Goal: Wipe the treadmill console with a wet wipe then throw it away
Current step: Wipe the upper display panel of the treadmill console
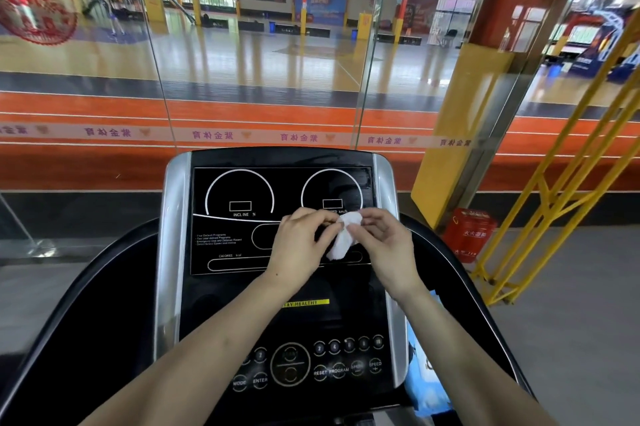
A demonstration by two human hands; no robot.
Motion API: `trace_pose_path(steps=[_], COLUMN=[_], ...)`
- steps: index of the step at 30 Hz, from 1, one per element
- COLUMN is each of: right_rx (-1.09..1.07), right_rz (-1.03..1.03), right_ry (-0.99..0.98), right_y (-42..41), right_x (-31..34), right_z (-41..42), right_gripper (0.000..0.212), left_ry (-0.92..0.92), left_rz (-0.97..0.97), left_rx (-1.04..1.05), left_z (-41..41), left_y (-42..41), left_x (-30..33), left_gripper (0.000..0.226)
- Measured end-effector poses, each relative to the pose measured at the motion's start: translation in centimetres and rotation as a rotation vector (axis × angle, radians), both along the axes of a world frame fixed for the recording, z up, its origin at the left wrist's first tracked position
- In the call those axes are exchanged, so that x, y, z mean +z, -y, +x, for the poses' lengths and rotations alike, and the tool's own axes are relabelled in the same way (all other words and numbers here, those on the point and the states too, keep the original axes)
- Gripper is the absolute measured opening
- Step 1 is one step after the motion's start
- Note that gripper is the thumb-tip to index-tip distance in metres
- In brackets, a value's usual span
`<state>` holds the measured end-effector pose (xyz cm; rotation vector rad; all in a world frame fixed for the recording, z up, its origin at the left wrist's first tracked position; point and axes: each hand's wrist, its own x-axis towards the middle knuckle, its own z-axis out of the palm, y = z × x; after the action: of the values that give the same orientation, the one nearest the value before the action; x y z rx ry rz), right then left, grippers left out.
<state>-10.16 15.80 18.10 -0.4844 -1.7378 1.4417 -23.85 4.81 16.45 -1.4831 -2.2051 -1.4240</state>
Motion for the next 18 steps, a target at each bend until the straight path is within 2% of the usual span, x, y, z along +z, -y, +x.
trace_pose_path(steps=[3, 6, 8, 11, 15, 18], right_rx=[-0.214, -0.351, -0.329, -0.173, -0.102, -0.019], right_rz=[0.159, 0.6, 0.908, 1.194, 1.332, 1.355], right_ry=[0.041, 0.107, 0.141, 0.223, 0.33, 0.287], right_y=[-3.5, -7.4, -9.1, -10.5, -11.3, -10.6], right_x=[1.7, 3.9, 5.1, 5.4, 4.7, 5.2], right_z=[-1.2, -2.9, -4.3, -6.1, -6.0, -5.3], right_gripper=[0.01, 0.005, 0.015, 0.024, 0.02, 0.02], left_ry=[-0.221, -0.298, -0.327, -0.389, -0.484, -0.476], left_rz=[-0.074, -0.131, -0.163, -0.192, -0.202, -0.218], left_rx=[0.045, 0.052, 0.065, 0.068, 0.069, 0.096], left_z=[-0.3, -0.6, -0.8, -1.1, -1.6, -2.1], left_y=[0.4, 0.9, 0.9, 0.7, 0.6, 0.4], left_x=[0.0, -0.1, -0.3, -0.4, -0.5, -0.7], left_gripper=[0.022, 0.031, 0.032, 0.029, 0.025, 0.024])
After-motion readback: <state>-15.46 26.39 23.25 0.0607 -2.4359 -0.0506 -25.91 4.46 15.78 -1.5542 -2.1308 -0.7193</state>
